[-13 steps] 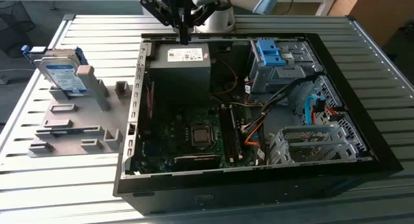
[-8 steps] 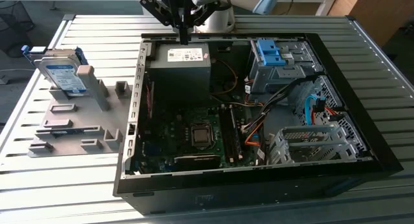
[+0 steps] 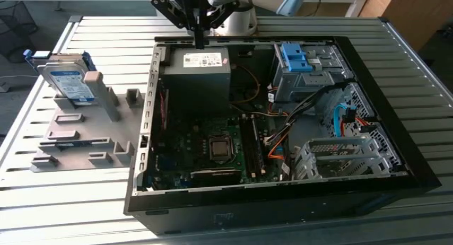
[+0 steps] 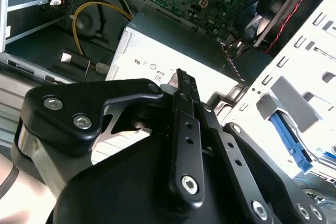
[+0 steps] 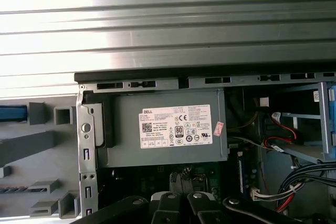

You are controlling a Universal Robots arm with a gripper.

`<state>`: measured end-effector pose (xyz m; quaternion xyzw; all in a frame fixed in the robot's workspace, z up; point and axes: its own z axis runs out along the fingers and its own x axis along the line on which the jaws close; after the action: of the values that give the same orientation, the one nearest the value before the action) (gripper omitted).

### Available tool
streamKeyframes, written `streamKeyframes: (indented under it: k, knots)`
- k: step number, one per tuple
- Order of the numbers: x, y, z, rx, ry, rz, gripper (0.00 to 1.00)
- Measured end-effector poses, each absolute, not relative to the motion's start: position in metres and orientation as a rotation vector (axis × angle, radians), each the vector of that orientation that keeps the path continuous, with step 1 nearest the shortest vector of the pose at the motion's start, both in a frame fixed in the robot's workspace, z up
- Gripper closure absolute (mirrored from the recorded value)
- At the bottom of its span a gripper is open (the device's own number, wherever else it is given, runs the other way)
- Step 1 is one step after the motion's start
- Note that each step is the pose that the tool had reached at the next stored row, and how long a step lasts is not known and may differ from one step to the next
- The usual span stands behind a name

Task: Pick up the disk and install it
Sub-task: 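Reach for the disk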

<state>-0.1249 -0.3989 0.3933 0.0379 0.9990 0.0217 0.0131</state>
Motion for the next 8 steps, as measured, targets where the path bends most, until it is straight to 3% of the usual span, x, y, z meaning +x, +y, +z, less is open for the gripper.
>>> streamKeyframes:
  k: [8]
  knots:
    - [-0.1264, -0.3989, 0.3932, 0.118, 3.112, 0.068, 0.89]
